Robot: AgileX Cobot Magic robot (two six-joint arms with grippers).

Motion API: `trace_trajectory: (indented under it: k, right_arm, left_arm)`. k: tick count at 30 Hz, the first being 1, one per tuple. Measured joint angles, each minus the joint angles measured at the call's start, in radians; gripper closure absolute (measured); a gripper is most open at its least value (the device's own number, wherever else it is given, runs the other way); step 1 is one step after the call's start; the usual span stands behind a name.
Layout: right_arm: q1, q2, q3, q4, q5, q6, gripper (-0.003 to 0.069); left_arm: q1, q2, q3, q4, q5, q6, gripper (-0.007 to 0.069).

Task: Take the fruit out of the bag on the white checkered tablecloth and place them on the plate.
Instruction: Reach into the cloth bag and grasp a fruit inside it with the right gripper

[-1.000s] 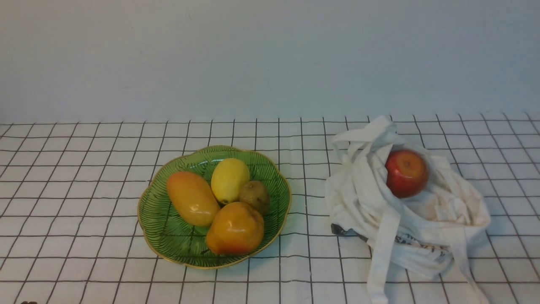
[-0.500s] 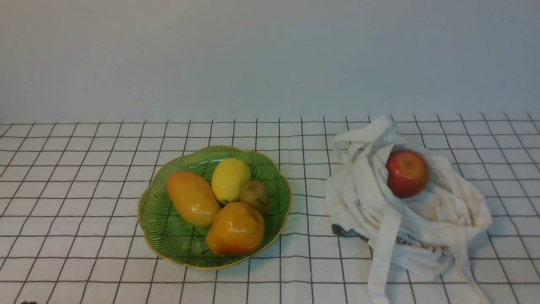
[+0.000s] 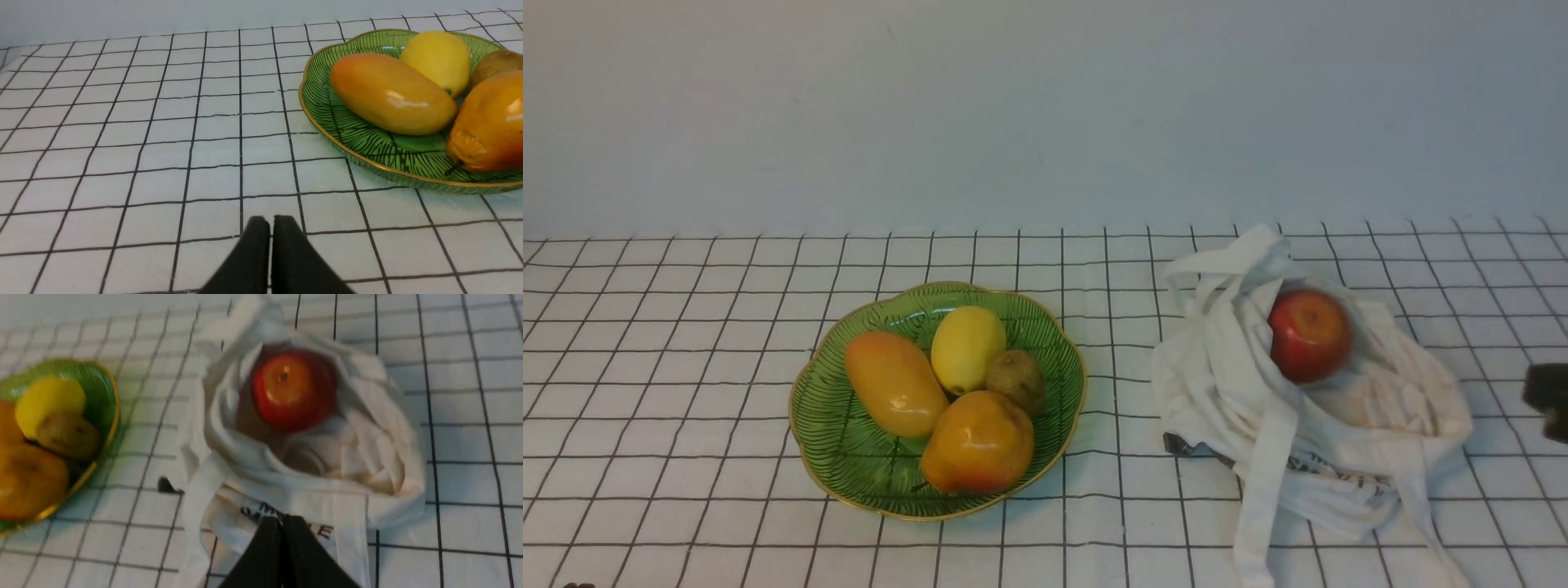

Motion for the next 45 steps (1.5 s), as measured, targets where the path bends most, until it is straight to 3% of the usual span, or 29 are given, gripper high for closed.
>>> trace_trajectory:
  k: [11, 17, 23, 27, 31, 38, 42, 45]
  right_arm:
    - [0.070, 0.505, -0.281, -0.083, 0.038, -0.101, 0.0666]
    - [0.124, 0.671, -0.392, -0.133, -0.056, -0.084, 0.0589]
    - [0.148, 0.748, -0.422, -0.166, -0.207, -0.086, 0.0341]
    - [0.155, 0.813, -0.424, -0.177, -0.257, -0.087, 0.0085]
    - [0.159, 0.857, -0.424, -0.180, -0.274, -0.087, -0.0013]
    - [0.159, 0.909, -0.428, -0.181, -0.305, -0.087, -0.0032]
    - [0.159, 0.917, -0.433, -0.181, -0.313, -0.085, 0.0046]
    - [0.159, 0.917, -0.433, -0.183, -0.311, -0.085, 0.0064]
  left_arm:
    - [0.000, 0.000, 0.000, 0.000, 0.000, 0.000, 0.0632]
    - [0.000, 0.000, 0.000, 0.000, 0.000, 0.000, 0.0632]
    - [0.000, 0.000, 0.000, 0.000, 0.000, 0.000, 0.0632]
    - [0.000, 0.000, 0.000, 0.000, 0.000, 0.000, 0.0632]
    - [0.000, 0.000, 0.000, 0.000, 0.000, 0.000, 0.0632]
    - [0.000, 0.000, 0.000, 0.000, 0.000, 0.000, 0.0632]
    - [0.000, 0.000, 0.000, 0.000, 0.000, 0.000, 0.0632]
    - [0.000, 0.000, 0.000, 0.000, 0.000, 0.000, 0.0632]
